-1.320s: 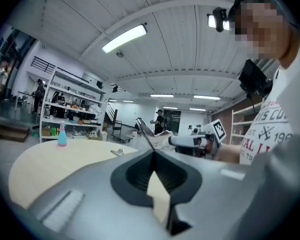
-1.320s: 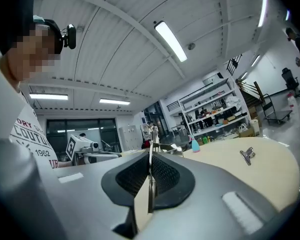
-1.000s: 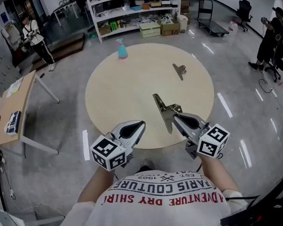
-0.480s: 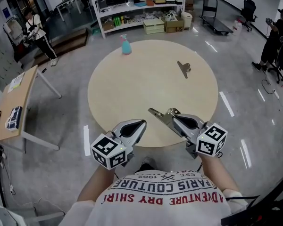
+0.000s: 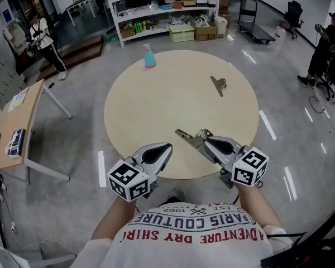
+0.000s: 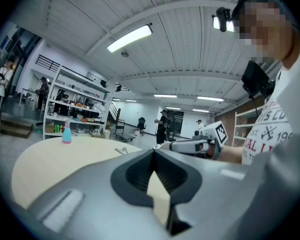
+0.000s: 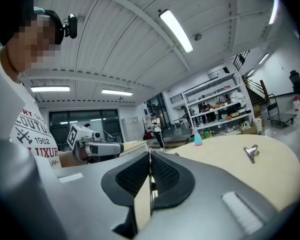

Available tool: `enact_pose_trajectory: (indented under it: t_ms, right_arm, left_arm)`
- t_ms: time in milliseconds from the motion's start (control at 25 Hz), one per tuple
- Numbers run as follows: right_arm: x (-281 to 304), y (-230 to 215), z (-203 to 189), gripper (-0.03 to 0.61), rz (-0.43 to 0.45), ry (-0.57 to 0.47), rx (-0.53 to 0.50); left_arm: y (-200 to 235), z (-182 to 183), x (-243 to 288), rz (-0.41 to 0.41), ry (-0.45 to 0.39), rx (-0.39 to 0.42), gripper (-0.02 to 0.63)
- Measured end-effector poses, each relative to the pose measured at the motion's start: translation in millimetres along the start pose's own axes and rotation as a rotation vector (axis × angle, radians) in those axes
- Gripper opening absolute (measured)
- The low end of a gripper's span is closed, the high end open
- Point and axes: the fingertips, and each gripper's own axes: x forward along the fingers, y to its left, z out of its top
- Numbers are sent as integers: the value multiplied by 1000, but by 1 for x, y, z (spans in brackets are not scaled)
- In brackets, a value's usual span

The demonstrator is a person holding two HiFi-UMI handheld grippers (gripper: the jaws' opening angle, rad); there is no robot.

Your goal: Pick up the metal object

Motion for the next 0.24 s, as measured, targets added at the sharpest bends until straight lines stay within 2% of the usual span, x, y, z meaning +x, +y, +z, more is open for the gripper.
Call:
enact_pose_trajectory:
  t_ms: [240]
  right_arm:
    - [2, -1, 2, 14, -12, -14, 0]
  left_arm:
    - [4, 2, 0, -8, -4, 4, 2]
